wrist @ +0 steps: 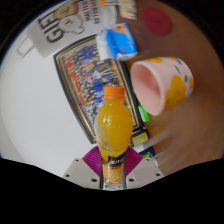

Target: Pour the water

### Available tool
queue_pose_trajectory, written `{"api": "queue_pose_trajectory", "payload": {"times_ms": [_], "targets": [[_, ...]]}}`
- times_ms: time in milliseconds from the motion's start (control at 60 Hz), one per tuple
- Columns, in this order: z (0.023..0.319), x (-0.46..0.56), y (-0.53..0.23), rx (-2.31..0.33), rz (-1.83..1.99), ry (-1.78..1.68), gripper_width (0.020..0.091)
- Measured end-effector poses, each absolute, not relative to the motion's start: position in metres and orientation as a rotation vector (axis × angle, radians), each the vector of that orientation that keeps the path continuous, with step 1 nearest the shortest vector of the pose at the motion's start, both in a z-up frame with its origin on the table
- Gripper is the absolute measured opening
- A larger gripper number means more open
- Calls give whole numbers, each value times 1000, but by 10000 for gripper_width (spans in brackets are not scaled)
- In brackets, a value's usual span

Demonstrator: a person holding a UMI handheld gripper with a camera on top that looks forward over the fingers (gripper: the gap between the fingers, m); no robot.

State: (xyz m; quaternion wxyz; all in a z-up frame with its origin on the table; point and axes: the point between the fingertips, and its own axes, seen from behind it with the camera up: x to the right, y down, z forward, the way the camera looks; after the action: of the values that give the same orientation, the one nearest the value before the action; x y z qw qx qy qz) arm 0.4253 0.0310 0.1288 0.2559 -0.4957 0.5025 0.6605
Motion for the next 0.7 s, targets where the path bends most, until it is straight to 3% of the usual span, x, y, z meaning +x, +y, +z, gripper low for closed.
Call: {"api": "queue_pose_trajectory", "payload": {"times_ms": [167,417,533,700], "targets": [[154,453,26,-1586,1515,1023,248],[194,577,32,-1714,730,389,249],[169,633,41,-1759,343,146,249],[93,678,47,-1843,119,2,248]]}}
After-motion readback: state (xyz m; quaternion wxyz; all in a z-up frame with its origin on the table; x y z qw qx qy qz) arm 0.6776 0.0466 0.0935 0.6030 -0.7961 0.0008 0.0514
